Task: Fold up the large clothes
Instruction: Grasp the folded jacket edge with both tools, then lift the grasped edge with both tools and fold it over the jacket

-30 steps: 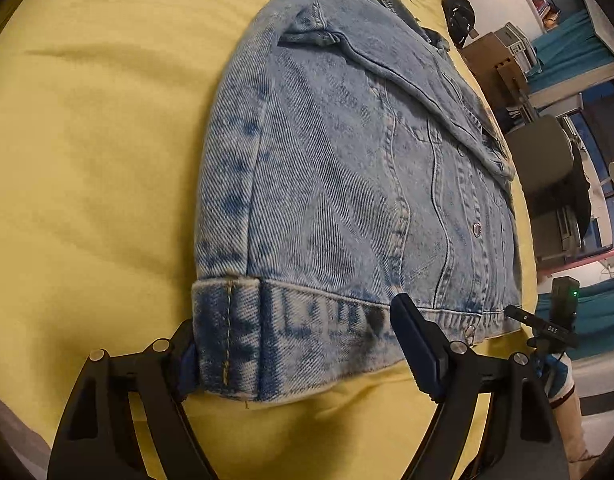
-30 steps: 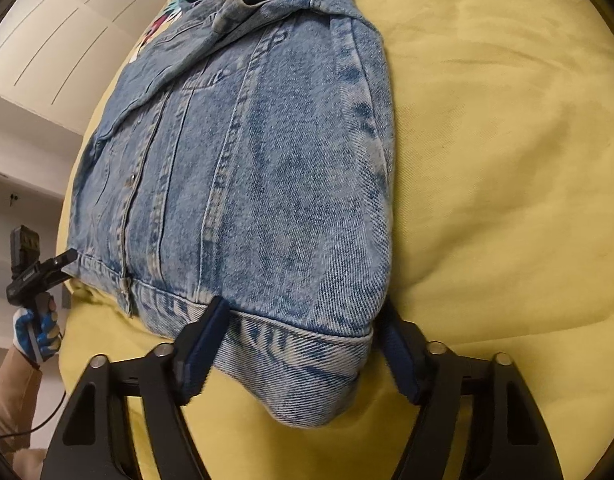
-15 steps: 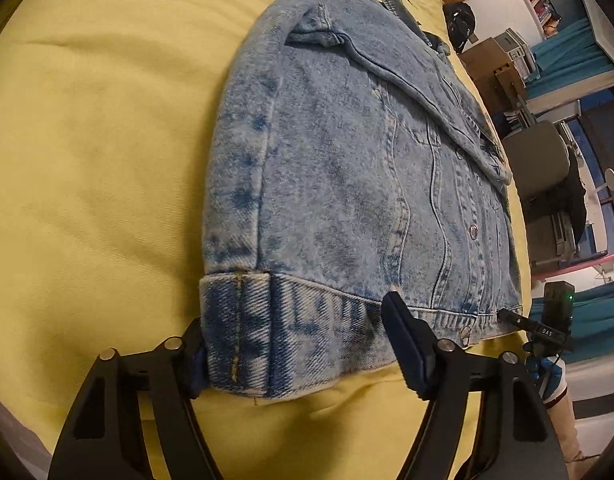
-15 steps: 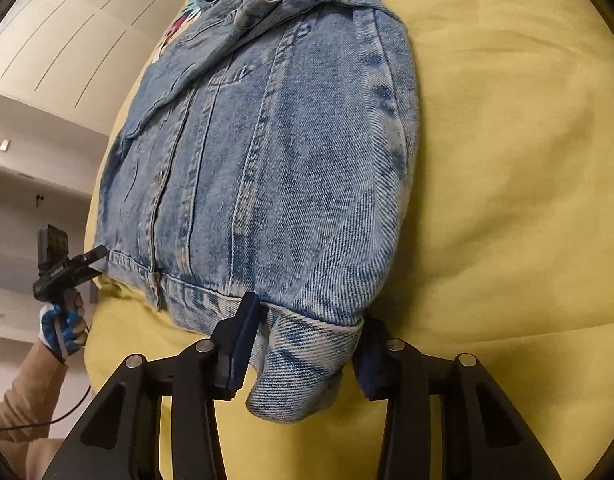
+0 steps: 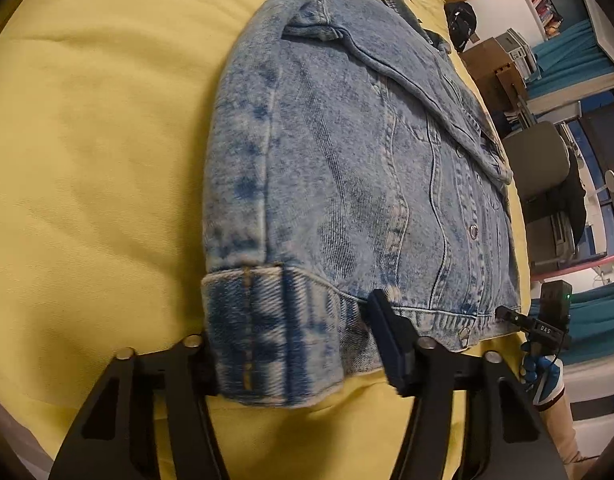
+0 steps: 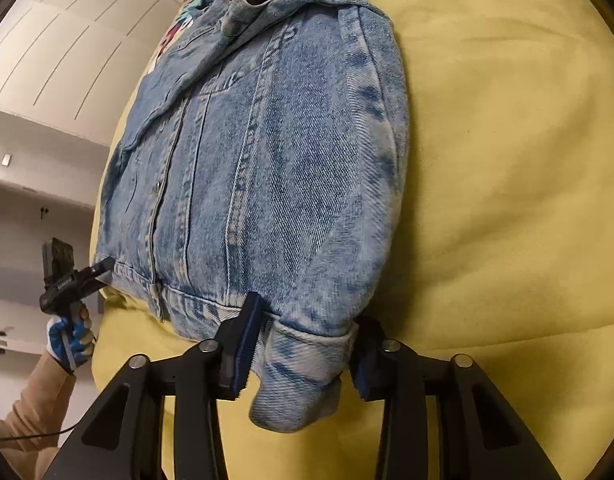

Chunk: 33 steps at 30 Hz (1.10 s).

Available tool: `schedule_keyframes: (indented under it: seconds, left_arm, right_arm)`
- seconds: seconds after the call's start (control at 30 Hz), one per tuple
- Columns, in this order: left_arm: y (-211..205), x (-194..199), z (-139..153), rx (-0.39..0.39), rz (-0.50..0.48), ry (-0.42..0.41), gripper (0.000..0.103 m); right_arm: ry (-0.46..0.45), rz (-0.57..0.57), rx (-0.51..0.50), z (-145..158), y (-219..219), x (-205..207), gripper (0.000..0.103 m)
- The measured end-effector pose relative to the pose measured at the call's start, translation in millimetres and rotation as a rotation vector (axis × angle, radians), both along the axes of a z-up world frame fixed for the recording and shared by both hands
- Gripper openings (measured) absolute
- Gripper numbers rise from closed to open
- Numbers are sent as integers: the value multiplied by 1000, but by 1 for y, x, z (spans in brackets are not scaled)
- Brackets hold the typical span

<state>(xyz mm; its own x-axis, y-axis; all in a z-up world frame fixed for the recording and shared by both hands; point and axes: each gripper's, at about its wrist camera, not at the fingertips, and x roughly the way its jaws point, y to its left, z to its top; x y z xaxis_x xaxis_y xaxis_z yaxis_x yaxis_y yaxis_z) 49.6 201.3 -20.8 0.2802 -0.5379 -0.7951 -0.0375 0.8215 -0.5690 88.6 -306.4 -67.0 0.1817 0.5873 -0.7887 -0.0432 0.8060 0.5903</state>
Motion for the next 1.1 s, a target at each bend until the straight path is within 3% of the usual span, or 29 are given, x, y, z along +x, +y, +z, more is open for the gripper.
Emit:
schedule_keyframes:
  seconds: [0.37,0.8,1.1]
  left_arm:
    - [-1,-3,1,-8,14,-3,34]
    - [-6,-6,7,20,29,-38,22]
    - [-7,-5,26,-28,48,-106,16]
  right_arm:
    - [-43,-18,22,9,-7,-4,18]
    - [-89,-30,28,20,-1,-8,14]
    - [-138,-40,54,32,3,-5,13]
